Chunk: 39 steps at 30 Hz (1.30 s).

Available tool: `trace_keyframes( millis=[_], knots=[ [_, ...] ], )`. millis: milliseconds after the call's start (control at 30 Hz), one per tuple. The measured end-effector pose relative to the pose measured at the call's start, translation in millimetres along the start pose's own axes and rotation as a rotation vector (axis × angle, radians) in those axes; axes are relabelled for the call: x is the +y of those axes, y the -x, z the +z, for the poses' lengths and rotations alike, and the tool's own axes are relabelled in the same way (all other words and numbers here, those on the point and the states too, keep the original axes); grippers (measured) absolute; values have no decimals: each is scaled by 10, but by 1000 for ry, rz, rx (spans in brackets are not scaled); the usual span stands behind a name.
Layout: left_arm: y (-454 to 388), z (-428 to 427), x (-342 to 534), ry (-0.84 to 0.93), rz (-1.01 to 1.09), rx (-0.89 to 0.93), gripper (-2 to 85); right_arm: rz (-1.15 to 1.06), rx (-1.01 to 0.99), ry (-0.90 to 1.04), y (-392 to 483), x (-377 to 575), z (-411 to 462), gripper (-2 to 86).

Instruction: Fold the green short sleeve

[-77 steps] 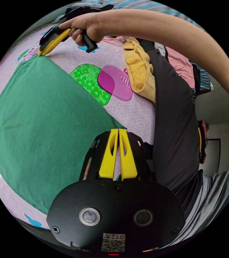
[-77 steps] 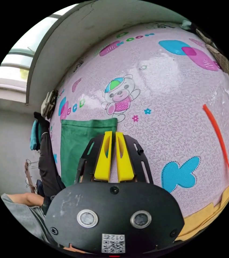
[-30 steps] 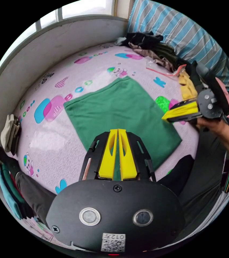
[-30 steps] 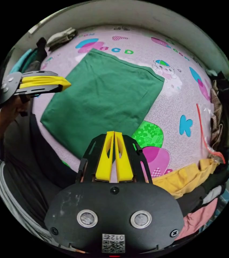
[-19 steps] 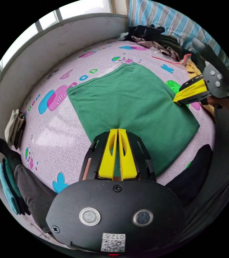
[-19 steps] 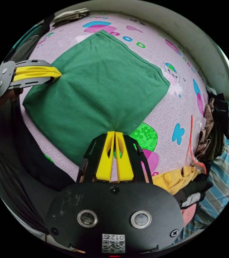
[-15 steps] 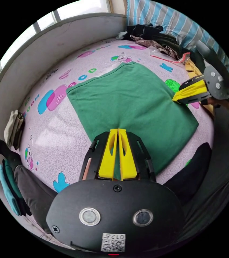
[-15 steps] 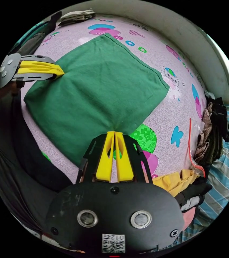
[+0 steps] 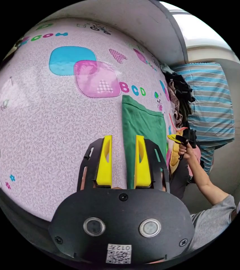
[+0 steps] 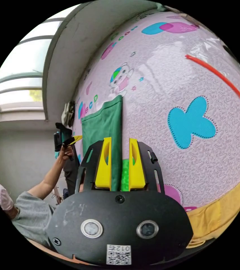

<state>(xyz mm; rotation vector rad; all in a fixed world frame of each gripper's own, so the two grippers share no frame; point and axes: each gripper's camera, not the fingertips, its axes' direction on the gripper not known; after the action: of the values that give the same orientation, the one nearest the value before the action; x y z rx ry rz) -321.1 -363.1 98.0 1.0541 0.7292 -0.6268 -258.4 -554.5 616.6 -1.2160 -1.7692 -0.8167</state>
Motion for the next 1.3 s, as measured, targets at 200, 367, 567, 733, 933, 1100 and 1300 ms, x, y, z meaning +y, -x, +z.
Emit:
trace_keyframes(
  millis=[200,367,567,733,933,1100,1300],
  knots=[
    [132,-191,-224,17,45,78,116,-56,19,75,-64,-486,135,87],
    [170,-309,-262,26,82,85,99,-125,-18,141,-45,-823,325,85],
    [197,-470,-52,31,145,23,55,-177,-65,153,-89,-920,553,62],
    [247,-600,259,51,157,6,17,-202,-48,118,-106,-829,718,8],
    [173,-957,827,-15,221,81,4,-243,-85,15,38,-566,672,-6],
    [16,-1379,1510,-94,289,104,2,-335,-111,-44,362,-245,585,-7],
    [-208,-2105,2615,-259,383,116,2,-473,-163,-129,888,243,517,-7]
  ],
)
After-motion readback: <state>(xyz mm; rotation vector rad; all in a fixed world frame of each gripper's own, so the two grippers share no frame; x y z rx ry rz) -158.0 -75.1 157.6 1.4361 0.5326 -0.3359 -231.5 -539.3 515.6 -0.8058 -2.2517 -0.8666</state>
